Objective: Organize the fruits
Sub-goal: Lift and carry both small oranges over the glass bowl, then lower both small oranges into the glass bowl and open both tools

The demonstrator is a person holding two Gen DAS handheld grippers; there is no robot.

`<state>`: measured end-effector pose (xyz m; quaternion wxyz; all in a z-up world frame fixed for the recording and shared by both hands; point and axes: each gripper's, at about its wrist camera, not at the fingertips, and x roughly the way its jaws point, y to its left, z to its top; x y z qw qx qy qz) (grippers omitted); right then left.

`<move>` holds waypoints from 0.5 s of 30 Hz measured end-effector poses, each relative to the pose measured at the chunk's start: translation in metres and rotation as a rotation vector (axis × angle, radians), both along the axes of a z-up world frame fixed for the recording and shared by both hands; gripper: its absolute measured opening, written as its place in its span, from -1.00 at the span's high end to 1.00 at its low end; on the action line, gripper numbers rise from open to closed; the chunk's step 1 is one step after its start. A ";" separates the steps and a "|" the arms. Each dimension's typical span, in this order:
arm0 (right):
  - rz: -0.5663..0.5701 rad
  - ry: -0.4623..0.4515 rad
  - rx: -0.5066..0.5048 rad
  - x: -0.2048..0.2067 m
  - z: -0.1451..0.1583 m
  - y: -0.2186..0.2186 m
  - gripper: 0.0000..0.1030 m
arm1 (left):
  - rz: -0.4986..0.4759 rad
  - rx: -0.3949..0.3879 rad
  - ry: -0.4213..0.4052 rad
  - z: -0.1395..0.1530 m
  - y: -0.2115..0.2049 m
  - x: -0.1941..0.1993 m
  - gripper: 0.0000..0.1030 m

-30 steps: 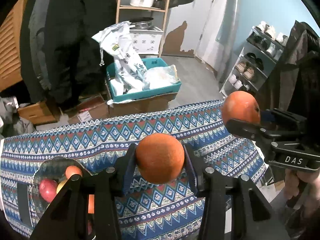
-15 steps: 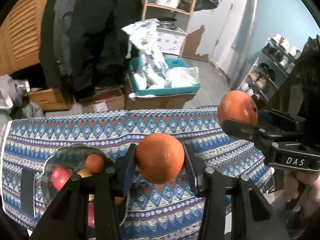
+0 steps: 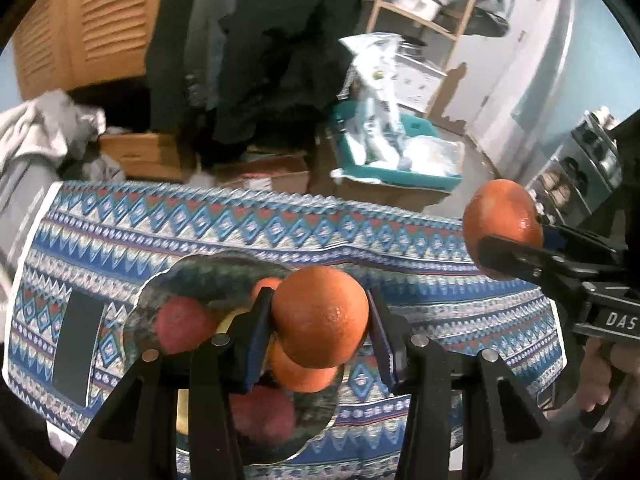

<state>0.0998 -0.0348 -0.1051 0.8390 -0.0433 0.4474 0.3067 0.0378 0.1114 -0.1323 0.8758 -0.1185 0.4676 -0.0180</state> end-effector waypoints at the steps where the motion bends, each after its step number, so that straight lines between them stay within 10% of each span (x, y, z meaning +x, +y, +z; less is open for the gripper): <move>1: 0.010 0.006 0.000 0.001 -0.002 0.007 -0.27 | 0.015 -0.002 0.010 -0.004 0.007 -0.001 0.10; 15: 0.096 0.068 -0.015 0.006 -0.031 0.069 -0.27 | 0.103 0.021 0.142 -0.056 0.048 -0.013 0.10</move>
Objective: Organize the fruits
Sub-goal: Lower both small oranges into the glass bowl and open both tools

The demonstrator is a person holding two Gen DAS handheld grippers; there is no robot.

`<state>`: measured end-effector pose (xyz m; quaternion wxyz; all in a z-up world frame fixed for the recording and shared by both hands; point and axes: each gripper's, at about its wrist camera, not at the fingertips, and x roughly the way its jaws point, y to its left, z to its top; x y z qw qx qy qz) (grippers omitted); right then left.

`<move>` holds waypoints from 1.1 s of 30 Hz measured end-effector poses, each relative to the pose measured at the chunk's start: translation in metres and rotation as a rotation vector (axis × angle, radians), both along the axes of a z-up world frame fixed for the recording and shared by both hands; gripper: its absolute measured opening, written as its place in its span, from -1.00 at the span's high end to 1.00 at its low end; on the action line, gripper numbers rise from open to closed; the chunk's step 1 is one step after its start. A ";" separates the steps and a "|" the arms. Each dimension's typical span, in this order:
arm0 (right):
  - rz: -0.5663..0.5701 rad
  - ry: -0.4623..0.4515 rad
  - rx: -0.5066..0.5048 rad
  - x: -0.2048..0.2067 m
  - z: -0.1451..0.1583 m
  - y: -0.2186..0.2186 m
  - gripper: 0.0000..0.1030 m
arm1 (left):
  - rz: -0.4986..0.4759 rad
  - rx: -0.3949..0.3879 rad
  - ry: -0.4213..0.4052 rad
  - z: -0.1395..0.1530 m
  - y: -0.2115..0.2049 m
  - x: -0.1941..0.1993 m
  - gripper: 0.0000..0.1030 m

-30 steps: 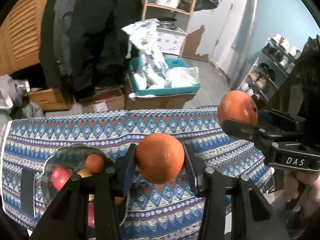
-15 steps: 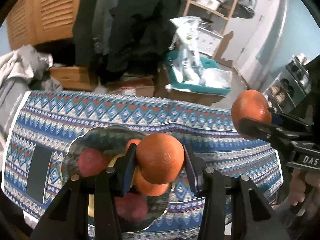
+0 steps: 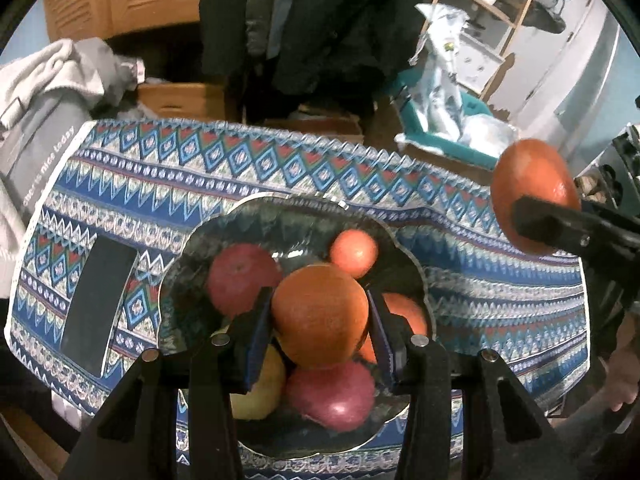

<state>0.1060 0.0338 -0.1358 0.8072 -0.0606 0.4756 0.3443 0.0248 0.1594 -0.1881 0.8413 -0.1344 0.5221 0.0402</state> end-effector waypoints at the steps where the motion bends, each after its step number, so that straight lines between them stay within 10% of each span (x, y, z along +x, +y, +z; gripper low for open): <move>1: 0.006 0.007 -0.003 0.000 -0.004 0.004 -0.27 | -0.001 -0.005 0.008 -0.003 0.001 0.000 0.10; 33: 0.065 0.134 -0.053 0.013 -0.076 0.063 -0.27 | 0.216 -0.020 0.029 -0.013 0.066 -0.007 -0.17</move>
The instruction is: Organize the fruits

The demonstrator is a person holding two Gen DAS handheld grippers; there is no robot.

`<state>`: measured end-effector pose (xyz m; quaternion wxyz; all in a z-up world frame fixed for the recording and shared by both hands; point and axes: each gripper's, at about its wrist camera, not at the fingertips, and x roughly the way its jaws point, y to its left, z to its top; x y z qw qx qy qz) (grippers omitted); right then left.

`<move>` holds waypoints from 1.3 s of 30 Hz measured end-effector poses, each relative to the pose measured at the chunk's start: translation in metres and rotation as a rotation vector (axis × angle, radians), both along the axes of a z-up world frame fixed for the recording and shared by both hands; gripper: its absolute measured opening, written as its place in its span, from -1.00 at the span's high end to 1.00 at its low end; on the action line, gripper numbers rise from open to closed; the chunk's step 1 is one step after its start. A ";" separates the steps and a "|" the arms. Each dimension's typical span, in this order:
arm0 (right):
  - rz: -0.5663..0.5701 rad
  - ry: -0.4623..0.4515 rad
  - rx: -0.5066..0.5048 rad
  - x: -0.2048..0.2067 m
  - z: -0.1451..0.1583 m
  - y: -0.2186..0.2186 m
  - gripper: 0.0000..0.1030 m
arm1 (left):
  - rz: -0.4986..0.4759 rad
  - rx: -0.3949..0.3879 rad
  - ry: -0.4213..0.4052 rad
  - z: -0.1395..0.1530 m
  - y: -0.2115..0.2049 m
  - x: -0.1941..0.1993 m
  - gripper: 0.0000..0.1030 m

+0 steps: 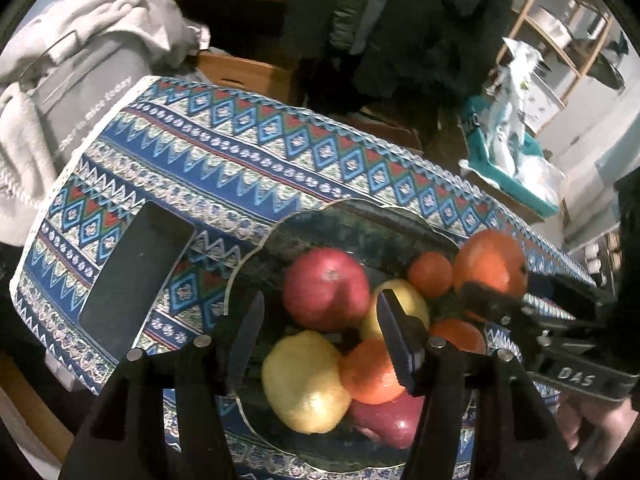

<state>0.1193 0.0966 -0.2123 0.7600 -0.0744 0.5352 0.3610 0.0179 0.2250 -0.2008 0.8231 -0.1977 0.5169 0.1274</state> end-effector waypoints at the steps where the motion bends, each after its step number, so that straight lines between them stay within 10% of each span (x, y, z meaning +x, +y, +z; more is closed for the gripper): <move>1: 0.001 0.011 -0.001 0.001 -0.004 0.003 -0.27 | 0.010 -0.002 0.000 0.000 0.003 -0.001 -0.17; 26: 0.021 0.012 -0.022 0.003 -0.014 0.022 -0.31 | 0.020 0.022 -0.004 0.007 0.012 -0.005 -0.27; 39: -0.039 -0.108 0.004 -0.008 0.041 -0.012 -0.31 | -0.005 0.074 -0.063 0.042 -0.001 -0.015 -0.37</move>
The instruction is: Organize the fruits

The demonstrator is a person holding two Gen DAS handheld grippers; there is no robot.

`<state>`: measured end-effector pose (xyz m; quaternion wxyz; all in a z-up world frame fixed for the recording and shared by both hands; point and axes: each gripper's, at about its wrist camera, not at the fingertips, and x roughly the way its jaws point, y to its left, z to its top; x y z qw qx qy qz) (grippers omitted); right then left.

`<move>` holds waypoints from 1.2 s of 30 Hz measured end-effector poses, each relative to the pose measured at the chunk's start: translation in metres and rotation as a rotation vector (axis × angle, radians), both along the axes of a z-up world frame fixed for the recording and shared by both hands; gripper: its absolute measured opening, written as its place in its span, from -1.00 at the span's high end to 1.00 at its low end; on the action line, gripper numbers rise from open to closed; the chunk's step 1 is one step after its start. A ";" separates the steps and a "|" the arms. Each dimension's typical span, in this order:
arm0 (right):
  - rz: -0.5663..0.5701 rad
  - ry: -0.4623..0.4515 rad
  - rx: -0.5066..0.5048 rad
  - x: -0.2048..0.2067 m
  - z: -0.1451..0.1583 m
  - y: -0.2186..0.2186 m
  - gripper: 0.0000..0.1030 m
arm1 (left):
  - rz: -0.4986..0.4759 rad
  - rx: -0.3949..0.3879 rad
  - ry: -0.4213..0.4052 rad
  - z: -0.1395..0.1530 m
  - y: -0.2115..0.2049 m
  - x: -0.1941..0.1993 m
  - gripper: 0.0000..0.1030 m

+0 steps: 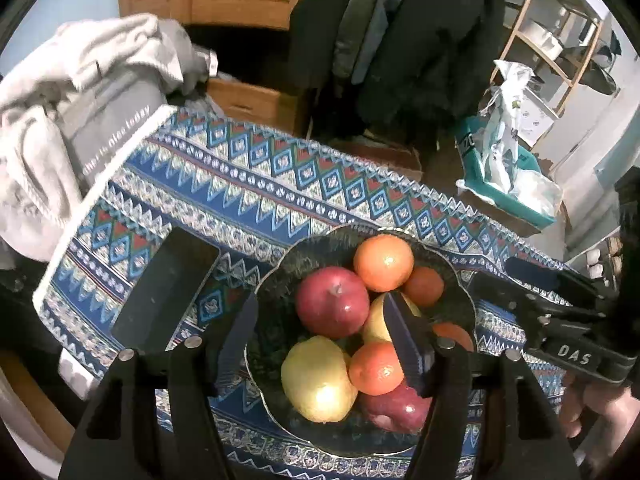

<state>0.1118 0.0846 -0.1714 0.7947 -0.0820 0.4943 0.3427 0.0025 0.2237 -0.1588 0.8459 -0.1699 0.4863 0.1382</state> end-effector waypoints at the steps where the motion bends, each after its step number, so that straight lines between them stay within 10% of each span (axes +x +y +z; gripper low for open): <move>1: -0.003 -0.011 0.002 -0.001 0.004 -0.002 -0.31 | -0.006 0.014 -0.008 0.004 -0.003 -0.001 -0.38; 36: -0.089 -0.342 0.145 -0.072 0.151 -0.099 -0.56 | -0.108 0.226 -0.270 0.135 -0.073 -0.039 -0.96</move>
